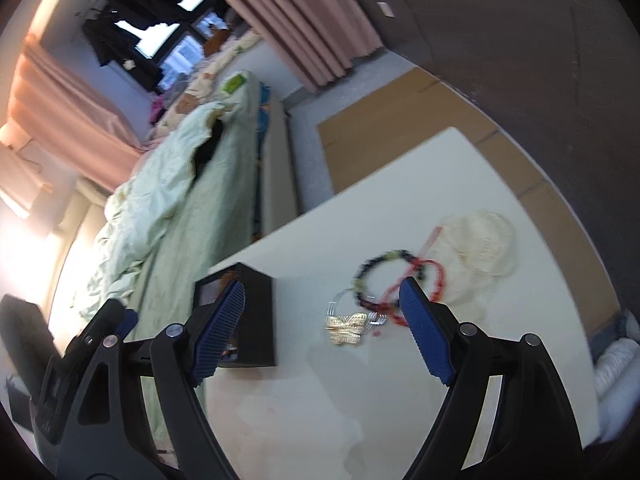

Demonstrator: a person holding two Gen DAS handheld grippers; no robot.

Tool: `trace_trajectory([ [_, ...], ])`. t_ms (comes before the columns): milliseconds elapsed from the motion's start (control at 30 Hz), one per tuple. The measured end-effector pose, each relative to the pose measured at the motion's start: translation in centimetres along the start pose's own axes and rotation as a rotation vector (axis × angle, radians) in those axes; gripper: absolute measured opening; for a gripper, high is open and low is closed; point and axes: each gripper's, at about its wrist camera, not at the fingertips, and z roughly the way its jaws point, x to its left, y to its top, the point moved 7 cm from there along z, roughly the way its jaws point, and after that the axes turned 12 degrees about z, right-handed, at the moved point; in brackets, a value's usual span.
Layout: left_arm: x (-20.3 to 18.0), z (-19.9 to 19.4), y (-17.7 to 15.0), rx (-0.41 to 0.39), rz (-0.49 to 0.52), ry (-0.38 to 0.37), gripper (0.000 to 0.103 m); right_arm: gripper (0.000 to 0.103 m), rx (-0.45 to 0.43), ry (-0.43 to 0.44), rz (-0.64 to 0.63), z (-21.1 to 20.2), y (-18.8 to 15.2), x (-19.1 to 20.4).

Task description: Organize jewelry

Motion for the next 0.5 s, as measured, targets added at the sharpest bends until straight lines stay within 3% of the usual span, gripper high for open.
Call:
trace_trajectory([
  [200, -3.3, 1.9, -0.6, 0.034, 0.051, -0.045, 0.089, 0.076, 0.015, -0.068, 0.078, 0.3, 0.9, -3.0],
  [400, -5.8, 4.5, -1.7, 0.090, 0.050, -0.112, 0.067, 0.046, 0.043, -0.105, 0.112, 1.0, 1.3, -4.7],
  [500, -6.3, 6.1, -2.2, 0.124, 0.014, -0.149, 0.054, 0.038, 0.067, -0.124, 0.130, 1.7, 1.2, -5.4],
])
